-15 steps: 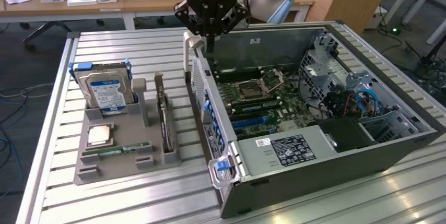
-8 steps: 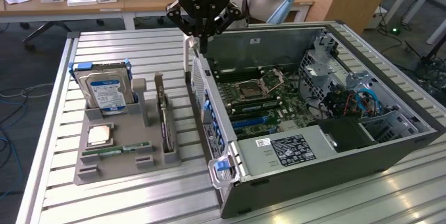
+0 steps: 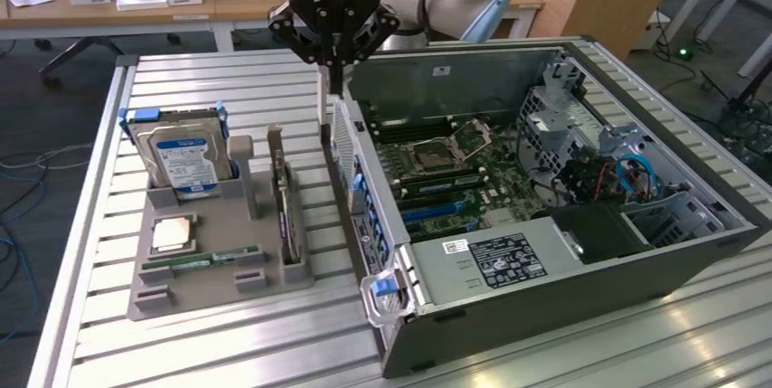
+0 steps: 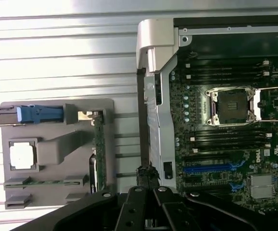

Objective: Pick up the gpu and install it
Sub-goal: 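Reach for the gpu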

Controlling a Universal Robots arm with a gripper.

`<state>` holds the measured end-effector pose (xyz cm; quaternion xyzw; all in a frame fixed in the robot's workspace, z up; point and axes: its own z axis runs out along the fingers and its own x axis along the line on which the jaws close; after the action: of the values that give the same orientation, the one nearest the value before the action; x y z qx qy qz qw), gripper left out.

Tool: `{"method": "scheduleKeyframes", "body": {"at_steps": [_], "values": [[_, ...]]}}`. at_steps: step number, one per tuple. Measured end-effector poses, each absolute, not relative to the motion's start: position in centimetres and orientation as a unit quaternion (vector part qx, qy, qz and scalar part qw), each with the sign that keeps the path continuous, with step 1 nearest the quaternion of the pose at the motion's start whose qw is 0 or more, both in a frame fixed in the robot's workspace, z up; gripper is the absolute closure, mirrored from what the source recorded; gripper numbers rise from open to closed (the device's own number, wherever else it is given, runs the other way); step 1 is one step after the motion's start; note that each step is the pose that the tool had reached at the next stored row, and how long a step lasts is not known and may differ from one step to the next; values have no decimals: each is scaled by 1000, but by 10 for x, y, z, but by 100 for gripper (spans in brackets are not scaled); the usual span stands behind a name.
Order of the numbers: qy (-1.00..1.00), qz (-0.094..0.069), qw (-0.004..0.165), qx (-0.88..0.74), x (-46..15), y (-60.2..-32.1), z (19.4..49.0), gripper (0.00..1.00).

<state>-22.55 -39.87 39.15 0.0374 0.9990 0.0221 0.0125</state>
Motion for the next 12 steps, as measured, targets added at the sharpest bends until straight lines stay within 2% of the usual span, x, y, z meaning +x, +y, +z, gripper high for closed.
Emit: {"method": "scheduleKeyframes", "body": {"at_steps": [12], "values": [[999,22,12,38,-248,-399,391,89]]}}
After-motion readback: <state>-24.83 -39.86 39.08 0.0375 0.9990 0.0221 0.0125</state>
